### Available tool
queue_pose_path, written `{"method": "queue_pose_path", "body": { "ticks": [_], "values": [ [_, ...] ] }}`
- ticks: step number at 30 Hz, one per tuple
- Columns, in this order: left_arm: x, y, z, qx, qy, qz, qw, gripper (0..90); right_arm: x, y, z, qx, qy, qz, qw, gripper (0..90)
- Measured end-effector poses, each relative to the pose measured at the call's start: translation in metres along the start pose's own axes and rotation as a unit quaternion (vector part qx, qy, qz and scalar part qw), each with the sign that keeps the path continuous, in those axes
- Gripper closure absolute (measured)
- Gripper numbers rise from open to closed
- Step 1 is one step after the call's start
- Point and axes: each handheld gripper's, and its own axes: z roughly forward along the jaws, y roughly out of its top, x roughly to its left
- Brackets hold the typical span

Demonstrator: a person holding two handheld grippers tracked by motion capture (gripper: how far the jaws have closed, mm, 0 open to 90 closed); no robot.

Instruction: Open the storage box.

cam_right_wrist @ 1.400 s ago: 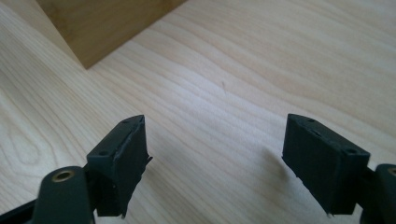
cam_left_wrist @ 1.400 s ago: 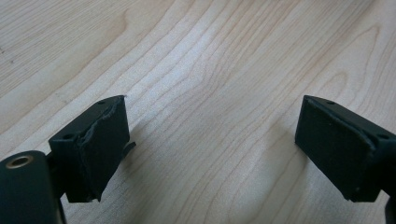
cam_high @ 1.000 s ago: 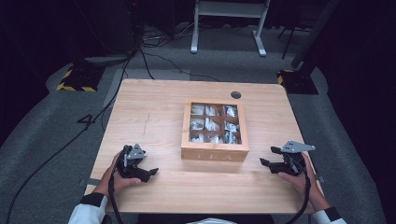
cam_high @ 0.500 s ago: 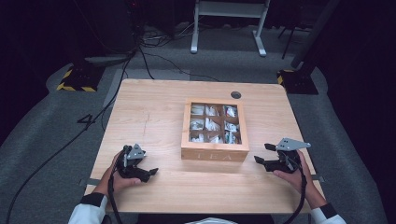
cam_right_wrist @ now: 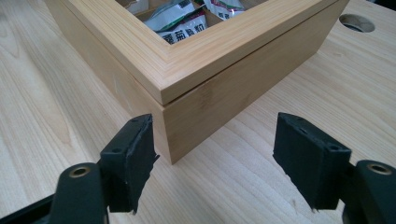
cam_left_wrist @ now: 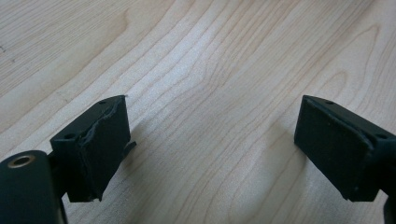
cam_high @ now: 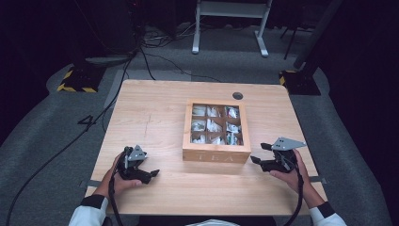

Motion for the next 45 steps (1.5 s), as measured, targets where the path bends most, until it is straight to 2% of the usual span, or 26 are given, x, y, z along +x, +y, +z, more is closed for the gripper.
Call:
{"method": "queue_pose_path", "body": {
  "ticks": [7, 26, 31, 37, 40, 42, 45],
  "values": [
    [0.000, 0.000, 0.000, 0.000, 0.000, -0.002, 1.0000, 10.9, 0.005, 0.005, 0.006, 0.008, -0.002, -0.011, 0.9999, 30.1],
    [0.000, 0.000, 0.000, 0.000, 0.001, -0.001, 1.0000, 10.9, 0.007, 0.009, 0.015, 0.011, 0.000, -0.010, 0.9999, 29.9],
    [0.000, 0.000, 0.000, 0.001, 0.000, -0.002, 1.0000, 10.9, 0.008, 0.012, 0.018, 0.005, 0.009, -0.008, 0.9999, 30.0],
    [0.000, 0.000, 0.000, 0.000, 0.001, -0.002, 1.0000, 10.8, 0.008, 0.015, 0.019, -0.005, 0.026, 0.002, 0.9996, 35.3],
    [0.000, 0.000, 0.000, 0.001, 0.000, -0.002, 1.0000, 10.9, 0.011, 0.017, 0.020, -0.005, 0.028, -0.004, 0.9996, 38.9],
    [0.000, 0.000, 0.000, 0.000, 0.001, -0.002, 1.0000, 10.9, 0.013, 0.018, 0.022, -0.005, 0.026, -0.004, 0.9996, 37.1],
    [0.000, 0.000, 0.000, 0.001, 0.000, -0.002, 1.0000, 10.9, 0.011, 0.018, 0.022, -0.009, 0.036, 0.009, 0.9993, 38.7]
  ]
}}
